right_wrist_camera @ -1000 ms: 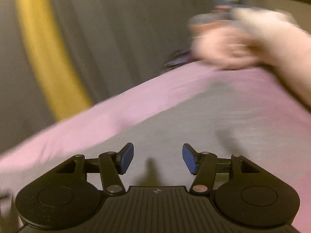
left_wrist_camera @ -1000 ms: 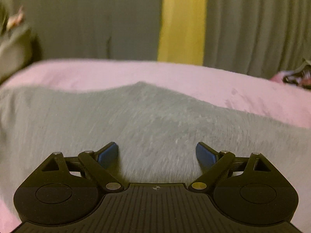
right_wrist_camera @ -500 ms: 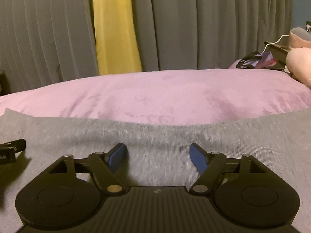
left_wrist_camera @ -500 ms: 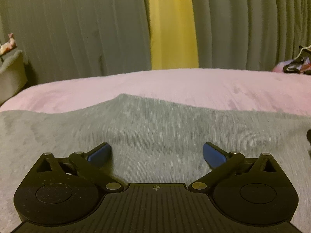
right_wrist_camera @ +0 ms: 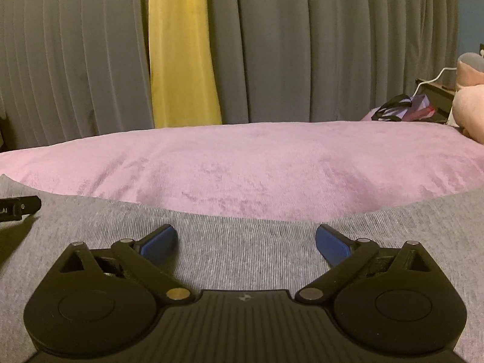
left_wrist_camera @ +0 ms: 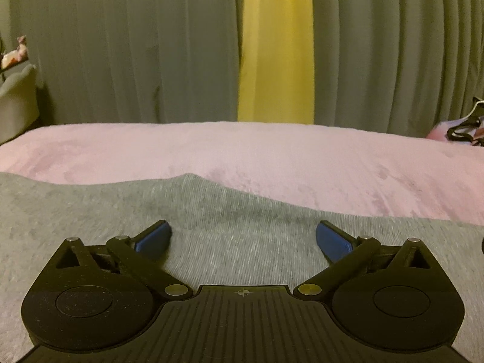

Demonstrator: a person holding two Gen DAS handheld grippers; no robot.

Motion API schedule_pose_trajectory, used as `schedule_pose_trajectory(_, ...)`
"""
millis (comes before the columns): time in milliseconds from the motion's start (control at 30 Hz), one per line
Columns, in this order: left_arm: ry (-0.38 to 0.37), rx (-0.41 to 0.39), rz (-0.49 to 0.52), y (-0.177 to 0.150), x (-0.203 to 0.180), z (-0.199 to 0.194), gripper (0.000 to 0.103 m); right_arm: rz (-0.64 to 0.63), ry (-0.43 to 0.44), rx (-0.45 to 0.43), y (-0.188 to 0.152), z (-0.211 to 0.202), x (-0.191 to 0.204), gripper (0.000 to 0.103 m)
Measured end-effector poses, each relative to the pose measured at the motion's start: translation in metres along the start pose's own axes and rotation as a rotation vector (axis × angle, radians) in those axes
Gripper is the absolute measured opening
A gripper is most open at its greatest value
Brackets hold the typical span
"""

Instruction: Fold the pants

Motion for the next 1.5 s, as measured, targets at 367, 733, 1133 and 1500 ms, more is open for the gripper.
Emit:
schedule_pose_trajectory(367, -0.169, 0.03, 0.076, 0.0, -0.018, -0.045, 0.103, -0.004, -0.036, 0.045, -0.006, -0.043, 0.038, 0.099)
schedule_pose_trajectory(733, -0.195, -0.031, 0.179, -0.011, -0.041, -0.029, 0.103, -0.094, 0.019, 0.036, 0.001, -0.019, 0.062, 0.099)
schedule_pose_trajectory(1133, -0.114, -0.03, 0.103, 0.003, -0.003, -0.006, 0.103, -0.072, -0.034, 0.025, 0.0, -0.006, -0.029, 0.099)
schedule_pose_trajectory(1500, -0.039, -0.019, -0.011, 0.014, 0.027, 0.008, 0.103, 0.249, -0.452, 0.025, -0.023, -0.031, -0.155, 0.099)
Point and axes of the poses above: each gripper's, at about its wrist camera, not at the fingertips, and z roughly the way its jaws point, x to its left, y to its top, the point moved 8 cm from there along z, roughly the way its jaws point, and after that the axes turned 10 degrees about -z, right-handed, at the moved point
